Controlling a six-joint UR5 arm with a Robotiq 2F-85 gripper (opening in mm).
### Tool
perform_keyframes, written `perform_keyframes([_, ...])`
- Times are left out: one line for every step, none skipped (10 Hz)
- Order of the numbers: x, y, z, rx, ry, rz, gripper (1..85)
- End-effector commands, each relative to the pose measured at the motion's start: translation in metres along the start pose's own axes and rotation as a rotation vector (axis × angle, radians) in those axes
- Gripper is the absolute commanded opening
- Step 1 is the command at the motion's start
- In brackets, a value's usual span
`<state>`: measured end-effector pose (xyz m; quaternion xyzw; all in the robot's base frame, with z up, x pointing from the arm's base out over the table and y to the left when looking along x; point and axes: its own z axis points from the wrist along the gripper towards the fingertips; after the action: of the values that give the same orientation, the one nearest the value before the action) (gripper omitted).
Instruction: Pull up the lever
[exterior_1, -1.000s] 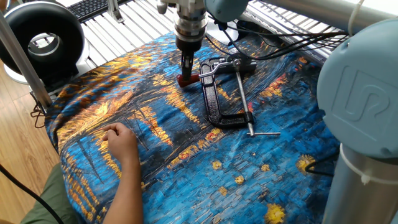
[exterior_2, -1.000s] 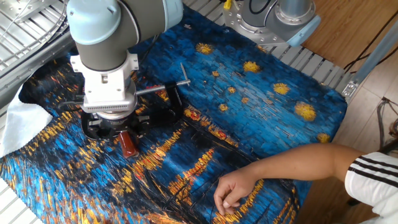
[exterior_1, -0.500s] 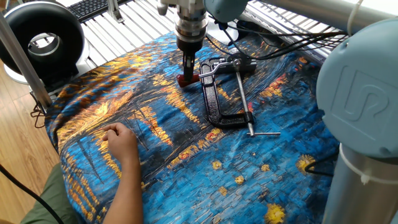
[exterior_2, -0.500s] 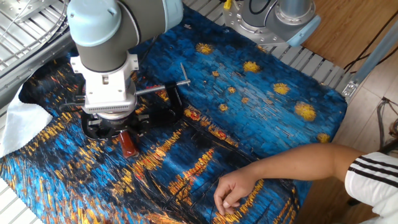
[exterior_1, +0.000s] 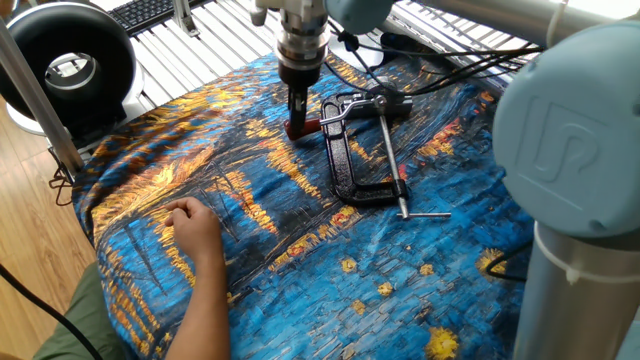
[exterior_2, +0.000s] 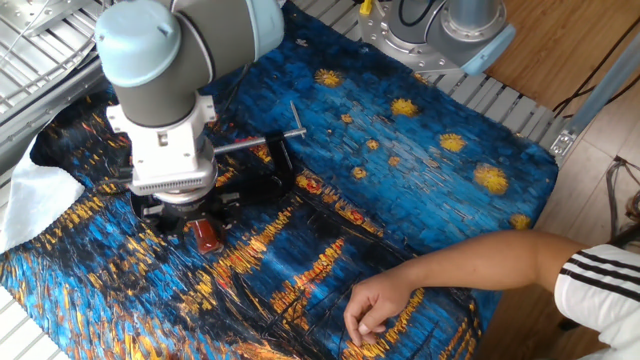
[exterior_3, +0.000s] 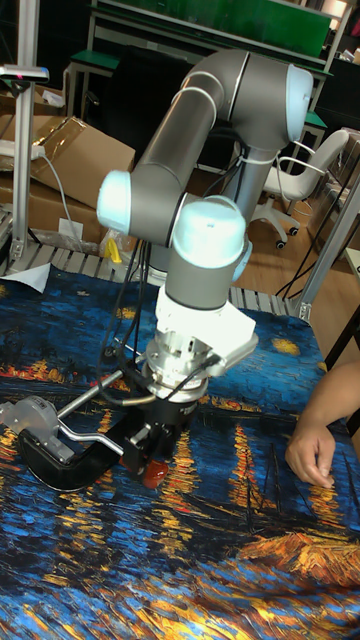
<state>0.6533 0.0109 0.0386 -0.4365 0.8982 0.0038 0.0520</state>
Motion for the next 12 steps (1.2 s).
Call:
perform_keyframes([-0.002, -0.005, 0.011, -0.011, -0.013, -0.013, 59.3])
perform_keyframes([0.001, -0.005, 0.013, -0.011, -0.013, -0.019, 58.7])
perform_keyframes([0.001, -0.005, 0.016, -0.014, -0.017, -0.019, 58.7])
perform_keyframes([0.001, -0.004, 0.018, -0.011, -0.009, -0.019, 57.7])
perform_keyframes([0.0, -0.003, 0.02, -0.01, -0.007, -0.015, 56.7])
perform_keyframes([-0.001, 0.0, 0.023, -0.014, -0.014, -0.01, 55.7])
perform_keyframes([-0.001, 0.001, 0.024, -0.017, -0.016, -0.008, 55.7])
perform_keyframes([0.0, 0.002, 0.024, -0.023, -0.021, -0.007, 55.7])
perform_keyframes([0.001, 0.004, 0.024, -0.027, -0.024, -0.007, 55.7])
perform_keyframes([0.003, 0.003, 0.023, -0.024, -0.017, -0.006, 54.0])
perform_keyframes([0.003, 0.004, 0.022, -0.026, -0.017, 0.002, 52.0])
perform_keyframes([0.003, 0.005, 0.022, -0.028, -0.017, 0.01, 50.7])
